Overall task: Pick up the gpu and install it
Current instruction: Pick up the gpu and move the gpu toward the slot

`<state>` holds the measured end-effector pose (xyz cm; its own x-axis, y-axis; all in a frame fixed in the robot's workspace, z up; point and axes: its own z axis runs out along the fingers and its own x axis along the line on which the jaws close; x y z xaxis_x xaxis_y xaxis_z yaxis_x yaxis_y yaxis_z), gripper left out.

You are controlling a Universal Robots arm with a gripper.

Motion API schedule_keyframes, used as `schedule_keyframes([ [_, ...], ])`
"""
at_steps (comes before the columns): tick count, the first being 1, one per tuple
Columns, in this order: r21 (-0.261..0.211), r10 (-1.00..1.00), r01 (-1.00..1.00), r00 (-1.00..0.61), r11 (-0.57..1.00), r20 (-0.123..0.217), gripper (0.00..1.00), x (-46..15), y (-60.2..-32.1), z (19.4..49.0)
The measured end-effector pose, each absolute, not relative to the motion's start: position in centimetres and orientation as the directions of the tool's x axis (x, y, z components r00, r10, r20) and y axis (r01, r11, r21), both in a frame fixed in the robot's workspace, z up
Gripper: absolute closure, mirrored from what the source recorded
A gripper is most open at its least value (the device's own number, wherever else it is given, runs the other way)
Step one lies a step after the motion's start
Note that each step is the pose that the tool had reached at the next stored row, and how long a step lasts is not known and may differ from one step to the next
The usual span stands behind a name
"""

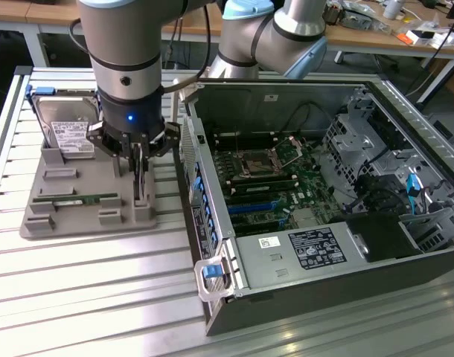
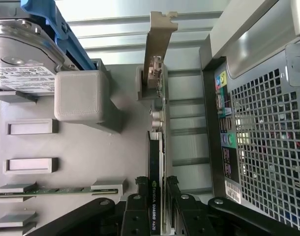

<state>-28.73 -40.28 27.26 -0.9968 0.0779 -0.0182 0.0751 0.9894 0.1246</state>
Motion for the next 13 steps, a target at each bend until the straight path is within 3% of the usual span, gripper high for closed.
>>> schedule_keyframes([
  [13,0.157,0.079,0.075,-0.997,0.985,-0.016,0.74,-28.7,-40.3,28.5],
])
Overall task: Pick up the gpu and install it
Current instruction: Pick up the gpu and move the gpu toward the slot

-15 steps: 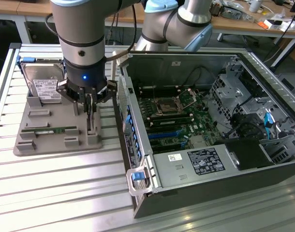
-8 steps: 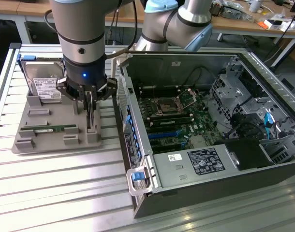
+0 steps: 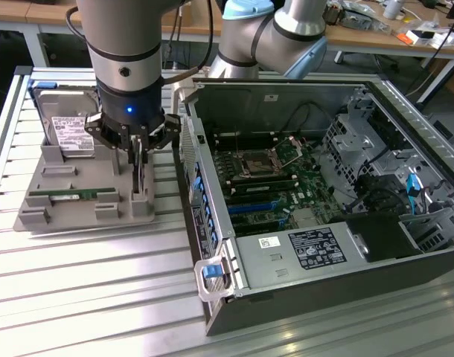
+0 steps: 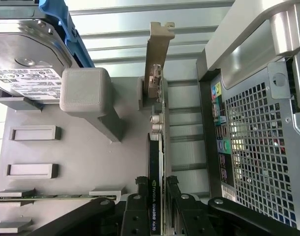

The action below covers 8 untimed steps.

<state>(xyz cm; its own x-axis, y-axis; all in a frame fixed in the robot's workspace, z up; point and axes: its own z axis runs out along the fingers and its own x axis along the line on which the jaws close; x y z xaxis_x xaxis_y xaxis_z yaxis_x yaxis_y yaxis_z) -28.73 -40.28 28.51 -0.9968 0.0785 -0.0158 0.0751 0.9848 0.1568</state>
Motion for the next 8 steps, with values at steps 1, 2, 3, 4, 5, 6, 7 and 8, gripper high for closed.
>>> schedule_keyframes([
  [1,0.157,0.078,0.075,-0.997,0.985,-0.016,0.74,-28.73,-40.29,28.52],
  [2,0.157,0.078,0.075,-0.997,0.985,-0.016,0.74,-28.73,-40.28,28.52],
  [3,0.157,0.079,0.075,-0.997,0.985,-0.016,0.74,-28.73,-40.28,28.52],
  [4,0.157,0.079,0.075,-0.997,0.985,-0.016,0.74,-28.73,-40.28,28.52],
  [5,0.157,0.079,0.075,-0.997,0.985,-0.016,0.74,-28.73,-40.29,28.52],
  [6,0.157,0.079,0.075,-0.997,0.985,-0.016,0.74,-28.73,-40.28,28.52],
  [7,0.156,0.079,0.075,-0.997,0.985,-0.015,0.74,-28.73,-40.29,28.51],
  [8,0.157,0.078,0.075,-0.997,0.985,-0.016,0.74,-28.73,-40.28,28.48],
])
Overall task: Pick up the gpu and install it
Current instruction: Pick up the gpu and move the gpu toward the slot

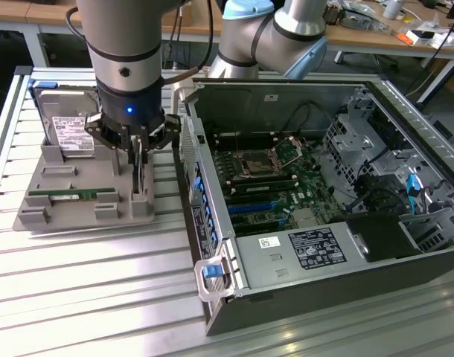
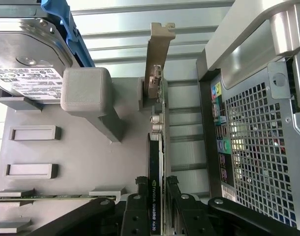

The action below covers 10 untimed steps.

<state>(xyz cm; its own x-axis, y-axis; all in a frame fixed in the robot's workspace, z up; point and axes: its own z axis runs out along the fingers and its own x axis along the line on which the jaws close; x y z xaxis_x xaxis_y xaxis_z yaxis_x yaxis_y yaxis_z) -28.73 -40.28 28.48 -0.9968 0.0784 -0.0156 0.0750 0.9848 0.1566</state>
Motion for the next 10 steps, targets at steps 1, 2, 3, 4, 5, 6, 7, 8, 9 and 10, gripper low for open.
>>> schedule_keyframes([
  [1,0.157,0.077,0.074,-0.997,0.985,-0.016,0.74,-28.73,-40.28,28.43],
  [2,0.157,0.074,0.071,-0.997,0.985,-0.016,0.74,-28.73,-40.28,28.38],
  [3,0.157,0.071,0.068,-0.997,0.985,-0.016,0.74,-28.73,-40.29,28.31],
  [4,0.157,0.069,0.066,-0.997,0.985,-0.016,0.74,-28.73,-40.28,28.22],
  [5,0.157,0.067,0.064,-0.998,0.986,-0.015,0.74,-28.73,-40.28,28.10],
  [6,0.157,0.066,0.063,-0.998,0.986,-0.015,0.74,-28.73,-40.29,28.02],
  [7,0.157,0.065,0.062,-0.998,0.986,-0.015,0.74,-28.73,-40.29,27.96],
  [8,0.157,0.064,0.061,-0.998,0.986,-0.015,0.74,-28.73,-40.29,27.91],
  [9,0.157,0.062,0.059,-0.998,0.986,-0.015,0.74,-28.73,-40.29,27.81],
  [10,0.157,0.061,0.058,-0.998,0.986,-0.015,0.74,-28.73,-40.28,27.74],
])
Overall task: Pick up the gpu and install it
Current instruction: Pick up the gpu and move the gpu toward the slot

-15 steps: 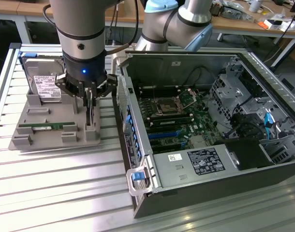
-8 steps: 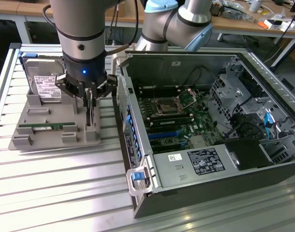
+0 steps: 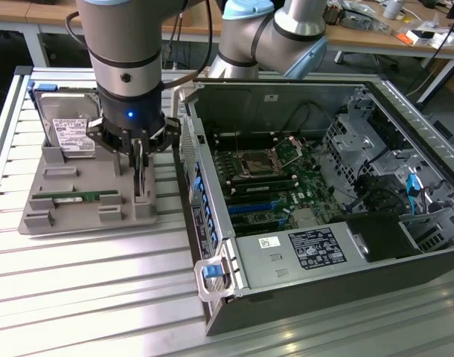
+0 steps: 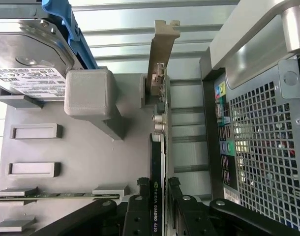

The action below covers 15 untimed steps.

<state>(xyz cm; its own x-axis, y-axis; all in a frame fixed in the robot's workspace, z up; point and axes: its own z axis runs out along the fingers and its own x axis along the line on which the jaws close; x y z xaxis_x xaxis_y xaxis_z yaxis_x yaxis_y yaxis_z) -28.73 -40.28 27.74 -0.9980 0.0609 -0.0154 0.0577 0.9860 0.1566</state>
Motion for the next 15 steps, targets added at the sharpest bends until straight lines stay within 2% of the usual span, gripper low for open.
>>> schedule_keyframes([
  [15,0.156,0.059,0.056,-0.998,0.986,-0.015,0.74,-29.2,-40.3,26.3],
])
